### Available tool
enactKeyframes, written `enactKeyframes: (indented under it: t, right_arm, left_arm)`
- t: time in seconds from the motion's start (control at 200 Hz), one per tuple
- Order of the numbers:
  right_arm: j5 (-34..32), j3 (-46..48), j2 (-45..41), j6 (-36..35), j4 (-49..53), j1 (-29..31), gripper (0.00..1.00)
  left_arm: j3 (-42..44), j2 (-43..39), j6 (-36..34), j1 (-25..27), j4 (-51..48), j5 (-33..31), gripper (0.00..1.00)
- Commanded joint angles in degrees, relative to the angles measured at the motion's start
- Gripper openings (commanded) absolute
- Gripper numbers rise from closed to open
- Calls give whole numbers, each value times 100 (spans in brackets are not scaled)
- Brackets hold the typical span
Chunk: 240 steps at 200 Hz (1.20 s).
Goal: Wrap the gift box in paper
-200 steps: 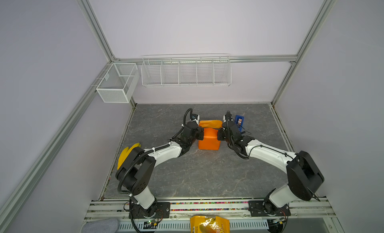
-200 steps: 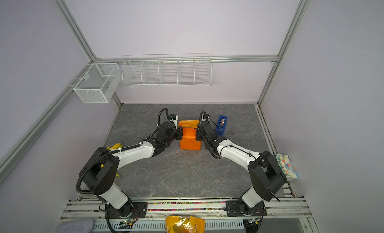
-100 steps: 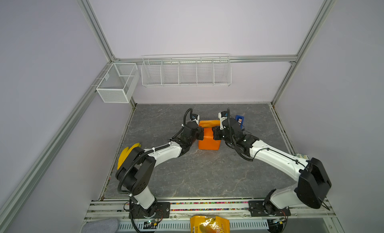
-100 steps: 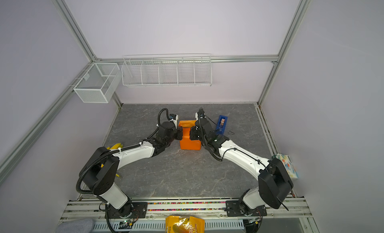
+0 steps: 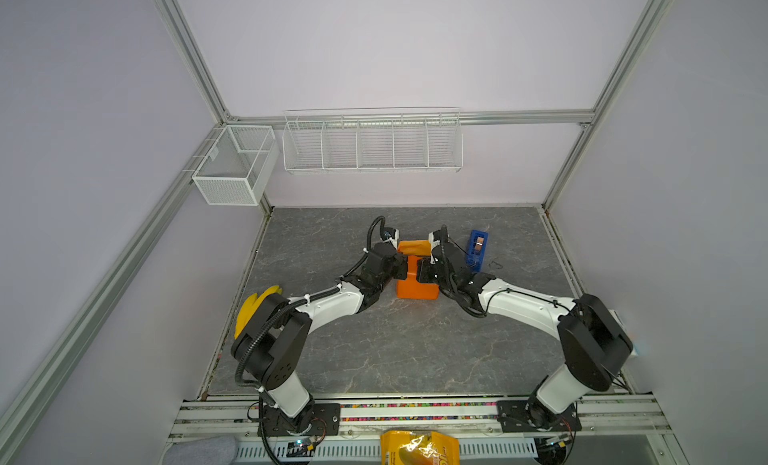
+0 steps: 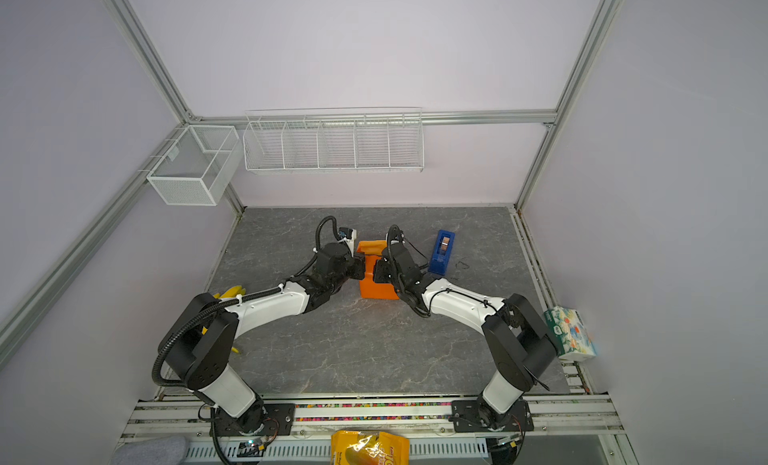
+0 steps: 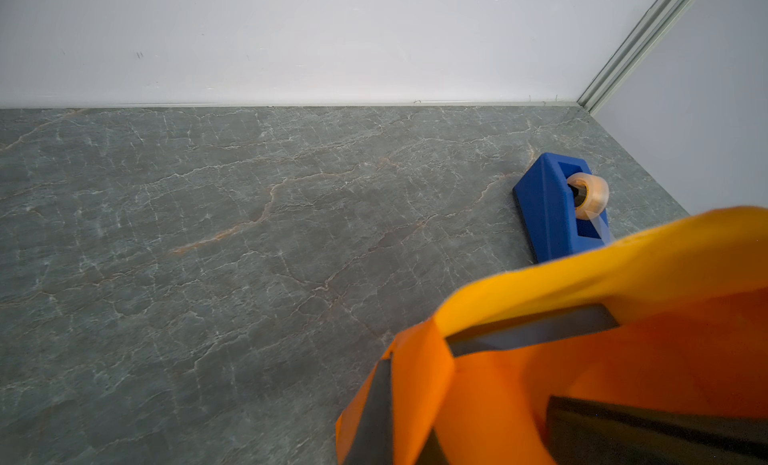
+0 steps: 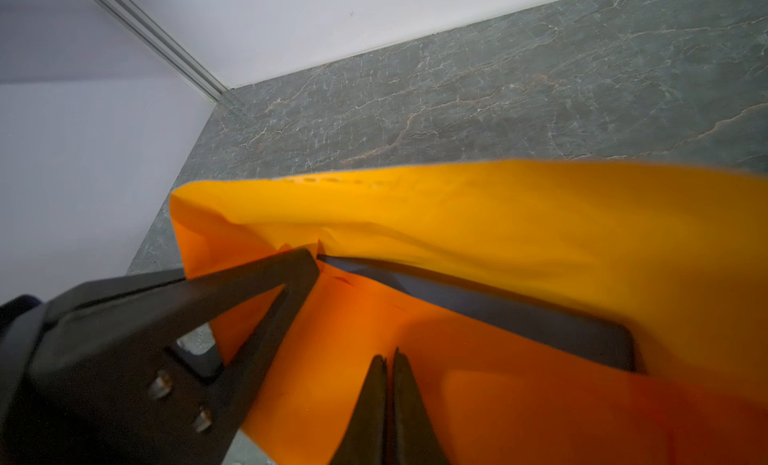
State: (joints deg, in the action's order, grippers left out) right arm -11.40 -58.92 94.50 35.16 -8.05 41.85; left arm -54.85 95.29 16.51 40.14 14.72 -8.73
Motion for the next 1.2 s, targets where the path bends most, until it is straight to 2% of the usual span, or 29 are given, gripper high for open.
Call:
enactKeyframes:
  t: [0.0,0.395,0.645,0.845,1.195]
  right_arm:
    - [-78,30,245,97,-115,16,9]
    - [65,29,508,307,49,-62,9]
    - [67,29,502,317,149,-68,8]
    - [41,33,464,319,173,-80,8]
    - [41,25,472,342,196,-92,8]
  left_arm:
    - [150,-90,124,32,-250,168,6]
    - [182,-931,159,12,-562,258,21]
    - [267,-1384,468,-327,-910,264,23]
    - [518,-1162,1062,-721,-775,677,23]
    - [529,-316,1630,-727,-261,1530,23]
